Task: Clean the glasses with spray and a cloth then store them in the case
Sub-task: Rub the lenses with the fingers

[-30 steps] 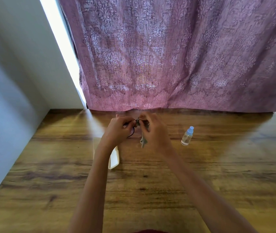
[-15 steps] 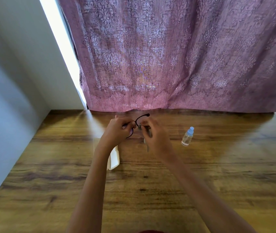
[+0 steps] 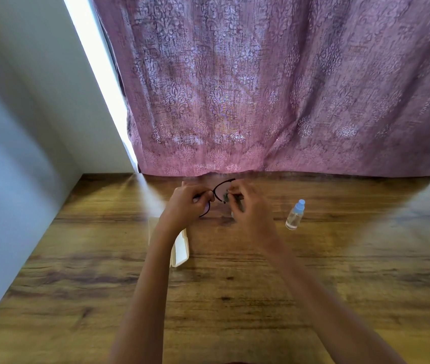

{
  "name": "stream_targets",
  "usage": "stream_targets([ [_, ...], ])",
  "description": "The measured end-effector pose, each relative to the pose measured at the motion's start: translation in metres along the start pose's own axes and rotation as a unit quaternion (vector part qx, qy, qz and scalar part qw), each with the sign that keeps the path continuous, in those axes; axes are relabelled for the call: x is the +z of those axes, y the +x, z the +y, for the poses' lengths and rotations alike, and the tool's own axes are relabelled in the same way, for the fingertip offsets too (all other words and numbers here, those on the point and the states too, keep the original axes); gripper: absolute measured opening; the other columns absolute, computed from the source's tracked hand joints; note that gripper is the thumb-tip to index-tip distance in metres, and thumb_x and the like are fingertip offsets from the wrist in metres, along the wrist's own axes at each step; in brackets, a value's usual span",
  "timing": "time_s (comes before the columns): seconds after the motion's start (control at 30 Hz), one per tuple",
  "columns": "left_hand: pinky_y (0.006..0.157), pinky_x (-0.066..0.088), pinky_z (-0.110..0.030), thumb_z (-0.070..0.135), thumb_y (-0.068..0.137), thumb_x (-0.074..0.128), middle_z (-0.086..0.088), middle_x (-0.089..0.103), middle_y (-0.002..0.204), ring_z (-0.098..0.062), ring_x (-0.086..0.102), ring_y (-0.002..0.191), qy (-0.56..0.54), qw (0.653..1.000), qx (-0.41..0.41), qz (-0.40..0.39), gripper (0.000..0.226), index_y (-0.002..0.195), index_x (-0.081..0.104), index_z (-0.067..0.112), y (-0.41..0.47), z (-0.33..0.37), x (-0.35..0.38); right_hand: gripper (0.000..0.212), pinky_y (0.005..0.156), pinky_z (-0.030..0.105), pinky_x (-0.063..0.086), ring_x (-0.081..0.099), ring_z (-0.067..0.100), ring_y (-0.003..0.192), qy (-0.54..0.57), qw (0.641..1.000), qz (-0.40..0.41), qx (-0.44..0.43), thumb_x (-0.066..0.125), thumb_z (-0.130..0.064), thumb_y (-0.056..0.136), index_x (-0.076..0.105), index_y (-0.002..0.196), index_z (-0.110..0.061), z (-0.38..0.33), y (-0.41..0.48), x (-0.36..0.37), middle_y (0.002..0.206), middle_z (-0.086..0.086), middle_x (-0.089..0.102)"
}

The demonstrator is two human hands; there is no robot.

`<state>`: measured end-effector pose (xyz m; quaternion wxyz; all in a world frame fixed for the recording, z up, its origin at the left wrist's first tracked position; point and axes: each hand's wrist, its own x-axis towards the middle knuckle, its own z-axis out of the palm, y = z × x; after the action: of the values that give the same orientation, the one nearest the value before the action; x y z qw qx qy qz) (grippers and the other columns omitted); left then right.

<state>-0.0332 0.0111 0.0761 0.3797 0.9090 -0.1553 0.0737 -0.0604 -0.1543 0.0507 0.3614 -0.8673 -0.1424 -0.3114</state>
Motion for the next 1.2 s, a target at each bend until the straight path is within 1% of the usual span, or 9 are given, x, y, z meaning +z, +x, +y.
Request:
stream_targets([
  [0.17, 0.092, 0.040, -0.035, 0.011, 0.091, 0.058, -0.007, 0.072, 0.085, -0.023, 0.062, 0.085, 0.006, 1.000, 0.008, -0.017, 0.016, 0.086, 0.073, 0.006, 0.000, 0.003, 0.005, 0.014, 0.071, 0.036, 0.052, 0.059, 0.018, 0.082, 0.012, 1.000, -0.020, -0.013, 0.066, -0.002, 0.085, 0.062, 0.098, -0.007, -0.006, 0.002, 0.005, 0.087, 0.005, 0.063],
  [0.33, 0.099, 0.039, -0.040, 0.010, 0.091, 0.058, -0.002, 0.073, 0.085, -0.019, 0.062, 0.085, 0.001, 1.000, 0.014, -0.003, 0.017, 0.084, 0.073, 0.008, -0.002, 0.001, 0.002, 0.014, 0.073, 0.041, 0.053, 0.062, 0.022, 0.083, 0.024, 1.000, 0.002, 0.006, 0.064, 0.000, 0.085, 0.062, 0.097, -0.005, -0.002, 0.014, 0.001, 0.088, 0.005, 0.063],
  [0.47, 0.090, 0.038, -0.031, 0.011, 0.091, 0.059, -0.001, 0.072, 0.080, -0.008, 0.052, 0.076, -0.007, 1.000, 0.012, 0.013, 0.018, 0.081, 0.073, 0.010, -0.002, -0.002, -0.001, 0.012, 0.073, 0.042, 0.052, 0.062, 0.024, 0.085, 0.015, 1.000, 0.004, 0.018, 0.065, 0.000, 0.085, 0.063, 0.097, -0.002, 0.005, 0.008, 0.000, 0.089, 0.008, 0.065],
  [0.53, 0.082, 0.037, -0.025, 0.013, 0.091, 0.058, -0.003, 0.072, 0.076, -0.010, 0.053, 0.073, -0.007, 1.000, 0.004, 0.009, 0.018, 0.080, 0.073, 0.013, -0.003, -0.002, 0.000, 0.012, 0.073, 0.041, 0.053, 0.061, 0.022, 0.083, 0.012, 1.000, 0.004, 0.007, 0.066, 0.000, 0.084, 0.064, 0.096, -0.003, 0.003, 0.002, 0.002, 0.088, 0.007, 0.065],
  [0.67, 0.098, 0.032, -0.029, 0.012, 0.091, 0.057, -0.006, 0.072, 0.078, -0.021, 0.060, 0.080, 0.004, 1.000, 0.006, -0.011, 0.018, 0.082, 0.072, 0.010, -0.002, -0.001, 0.004, 0.013, 0.073, 0.039, 0.051, 0.058, 0.020, 0.084, 0.016, 1.000, -0.023, -0.008, 0.064, -0.004, 0.087, 0.061, 0.098, -0.009, -0.005, -0.005, 0.010, 0.088, 0.004, 0.062],
  [0.73, 0.100, 0.032, -0.031, 0.011, 0.092, 0.057, -0.005, 0.072, 0.083, -0.021, 0.062, 0.083, 0.014, 1.000, 0.013, -0.014, 0.017, 0.086, 0.072, 0.007, -0.001, 0.000, 0.005, 0.014, 0.072, 0.036, 0.051, 0.057, 0.017, 0.083, 0.015, 1.000, -0.016, -0.013, 0.065, -0.005, 0.087, 0.060, 0.098, -0.012, -0.007, -0.002, 0.011, 0.087, 0.003, 0.061],
  [0.93, 0.094, 0.036, -0.032, 0.011, 0.090, 0.058, 0.007, 0.067, 0.072, -0.008, 0.051, 0.074, -0.001, 1.000, 0.019, 0.003, 0.019, 0.078, 0.072, 0.012, -0.003, -0.002, 0.003, 0.011, 0.072, 0.043, 0.054, 0.062, 0.023, 0.082, 0.027, 1.000, 0.011, 0.012, 0.064, -0.002, 0.086, 0.062, 0.097, -0.005, 0.001, 0.011, 0.004, 0.088, 0.005, 0.063],
  [1.03, 0.094, 0.038, -0.035, 0.011, 0.091, 0.058, 0.003, 0.071, 0.076, -0.003, 0.050, 0.073, -0.013, 1.000, 0.020, 0.010, 0.019, 0.078, 0.072, 0.011, -0.002, -0.001, 0.002, 0.010, 0.074, 0.044, 0.052, 0.062, 0.023, 0.084, 0.029, 0.999, 0.013, 0.028, 0.064, -0.002, 0.087, 0.062, 0.097, -0.003, 0.008, 0.009, 0.000, 0.089, 0.007, 0.064],
  [1.2, 0.096, 0.039, -0.040, 0.011, 0.090, 0.058, 0.000, 0.071, 0.075, -0.001, 0.049, 0.070, -0.016, 1.000, 0.015, 0.007, 0.019, 0.077, 0.072, 0.013, 0.000, 0.000, 0.005, 0.011, 0.073, 0.042, 0.053, 0.062, 0.023, 0.084, 0.021, 1.000, 0.015, 0.002, 0.065, -0.001, 0.086, 0.063, 0.096, -0.002, 0.007, -0.003, 0.000, 0.090, 0.008, 0.064],
])
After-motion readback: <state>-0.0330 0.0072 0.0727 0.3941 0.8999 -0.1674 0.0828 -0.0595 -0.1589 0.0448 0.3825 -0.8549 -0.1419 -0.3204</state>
